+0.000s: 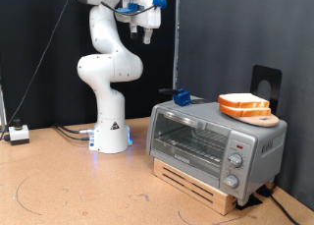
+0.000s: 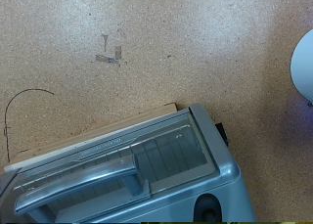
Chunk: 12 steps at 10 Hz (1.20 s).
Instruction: Make a piece of toast with the oven
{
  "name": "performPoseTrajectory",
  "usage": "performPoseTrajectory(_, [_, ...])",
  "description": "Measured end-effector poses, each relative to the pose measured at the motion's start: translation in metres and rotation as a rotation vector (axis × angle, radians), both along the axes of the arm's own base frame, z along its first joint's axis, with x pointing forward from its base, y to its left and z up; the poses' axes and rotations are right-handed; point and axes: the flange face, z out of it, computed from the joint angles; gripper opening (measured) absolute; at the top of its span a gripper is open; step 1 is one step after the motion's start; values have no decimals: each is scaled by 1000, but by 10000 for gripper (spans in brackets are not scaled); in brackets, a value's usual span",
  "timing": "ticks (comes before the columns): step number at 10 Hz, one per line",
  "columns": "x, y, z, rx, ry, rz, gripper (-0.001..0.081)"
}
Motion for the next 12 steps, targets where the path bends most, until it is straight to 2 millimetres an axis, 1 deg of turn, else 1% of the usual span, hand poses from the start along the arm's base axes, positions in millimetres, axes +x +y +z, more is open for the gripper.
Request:
performPoseTrajectory(1, [1, 2, 0, 18, -4, 16, 810])
performPoseTrajectory(2, [5, 6, 4, 37, -47, 77, 810])
performPoseTrajectory(5, [18, 33, 18, 68, -165, 449, 810])
performPoseTrajectory(6, [27, 36, 16, 66, -169, 549, 810])
performPoseTrajectory(7, [26, 36, 16, 72, -166, 528, 810])
performPoseTrajectory(8, [23, 38, 17, 114, -183, 618, 810])
performPoseTrajectory(10, [14, 29, 23, 167, -235, 858, 810])
performPoseTrajectory(11, [14, 22, 21, 168, -258, 983, 810])
performPoseTrajectory(12, [21, 14, 13, 140, -265, 1104, 810])
